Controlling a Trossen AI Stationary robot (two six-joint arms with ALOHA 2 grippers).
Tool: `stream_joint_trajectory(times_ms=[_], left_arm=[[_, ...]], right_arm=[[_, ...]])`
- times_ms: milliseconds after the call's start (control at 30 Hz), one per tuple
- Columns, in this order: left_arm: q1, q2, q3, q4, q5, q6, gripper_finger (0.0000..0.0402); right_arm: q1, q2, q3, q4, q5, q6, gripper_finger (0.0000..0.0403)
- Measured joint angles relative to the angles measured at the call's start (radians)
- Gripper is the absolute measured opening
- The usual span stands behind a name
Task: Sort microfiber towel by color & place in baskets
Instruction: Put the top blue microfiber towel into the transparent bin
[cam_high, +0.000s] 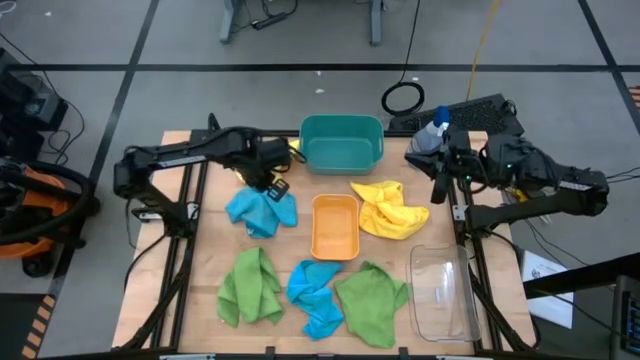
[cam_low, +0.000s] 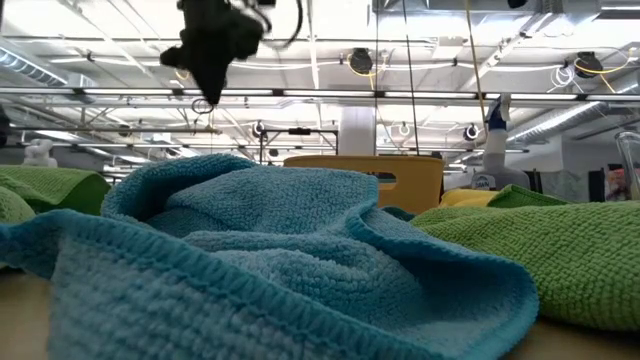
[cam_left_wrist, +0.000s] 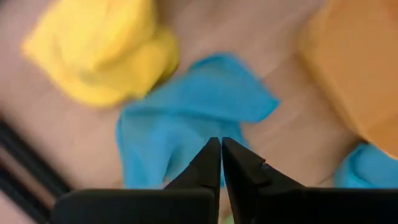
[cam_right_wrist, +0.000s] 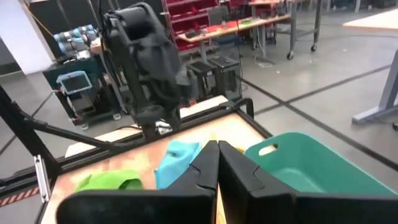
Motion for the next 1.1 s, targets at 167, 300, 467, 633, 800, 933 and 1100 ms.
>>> stream_joint_trajectory(times_ms=[167, 300, 467, 633, 800, 933, 1100], left_arm=[[0.036, 0.058, 0.000, -0.037, 0.044, -0.015, 0.0087], [0.051, 0.090, 0.000, -0.055, 0.033, -0.123, 0.0164], [0.048, 0.108, -0.023, -0.032, 0.020, -0.161, 0.0253], [0.045, 0.111, -0.112, 0.034, 0.031, -0.168, 0.0305], [0.046, 0.111, -0.223, 0.065, 0.003, -0.218, 0.0314], [0.050, 0.110, -0.310, 0.178, 0.005, -0.219, 0.0314], [0.063, 0.113, -0.392, 0.312, 0.017, -0.261, 0.0313]], right_arm=[[0.000, 0.005, 0.005, -0.029, 0.000, 0.024, 0.0000], [0.000, 0.002, 0.005, -0.034, -0.004, 0.027, 0.0000], [0.000, 0.002, 0.005, -0.032, -0.008, 0.027, 0.0000], [0.000, 0.002, 0.005, -0.032, -0.027, 0.022, 0.0000], [0.000, 0.002, 0.005, -0.032, -0.027, 0.027, 0.0000], [0.000, 0.002, 0.004, -0.032, -0.028, 0.026, 0.0000], [0.000, 0.005, 0.004, -0.032, -0.028, 0.020, 0.0000]])
